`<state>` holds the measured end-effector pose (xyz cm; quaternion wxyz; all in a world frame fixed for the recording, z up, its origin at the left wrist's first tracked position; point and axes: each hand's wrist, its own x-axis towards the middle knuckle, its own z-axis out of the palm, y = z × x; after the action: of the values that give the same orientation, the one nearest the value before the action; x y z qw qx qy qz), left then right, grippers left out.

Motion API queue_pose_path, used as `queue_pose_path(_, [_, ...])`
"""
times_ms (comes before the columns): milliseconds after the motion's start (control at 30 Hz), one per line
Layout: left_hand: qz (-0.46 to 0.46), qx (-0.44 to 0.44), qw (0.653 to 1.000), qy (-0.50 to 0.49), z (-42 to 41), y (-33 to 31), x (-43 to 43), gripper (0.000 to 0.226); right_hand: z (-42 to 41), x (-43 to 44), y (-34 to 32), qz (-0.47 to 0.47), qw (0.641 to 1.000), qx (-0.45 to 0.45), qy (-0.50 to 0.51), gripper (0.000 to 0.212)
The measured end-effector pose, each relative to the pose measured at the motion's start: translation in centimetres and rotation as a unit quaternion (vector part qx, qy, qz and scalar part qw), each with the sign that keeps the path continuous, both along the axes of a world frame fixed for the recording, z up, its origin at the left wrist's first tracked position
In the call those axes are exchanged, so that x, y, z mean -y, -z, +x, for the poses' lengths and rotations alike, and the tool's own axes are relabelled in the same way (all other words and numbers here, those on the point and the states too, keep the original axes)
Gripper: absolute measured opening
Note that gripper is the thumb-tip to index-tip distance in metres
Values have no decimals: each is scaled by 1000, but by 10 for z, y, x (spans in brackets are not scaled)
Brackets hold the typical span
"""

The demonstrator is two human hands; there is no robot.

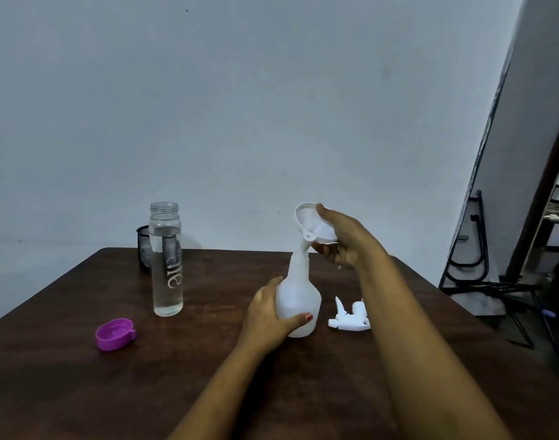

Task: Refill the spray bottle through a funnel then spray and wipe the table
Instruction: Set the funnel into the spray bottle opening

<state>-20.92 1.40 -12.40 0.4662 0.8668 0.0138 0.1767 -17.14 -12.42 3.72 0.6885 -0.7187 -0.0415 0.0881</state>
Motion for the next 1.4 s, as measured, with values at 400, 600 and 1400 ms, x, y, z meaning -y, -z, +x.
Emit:
queue_pose_path(400, [-28, 25, 999, 17, 4, -1, -2, 84, 12, -6, 11, -74, 991, -36, -103, 37])
queue_pose_path(600, [2, -10, 1000, 17, -3, -7, -14, 88, 8, -9, 24, 31, 987, -53, -146, 53])
queue_pose_path(1400, [-25, -38, 999, 7, -46, -8, -81, 87, -31, -77, 76, 23, 974, 160, -160, 66])
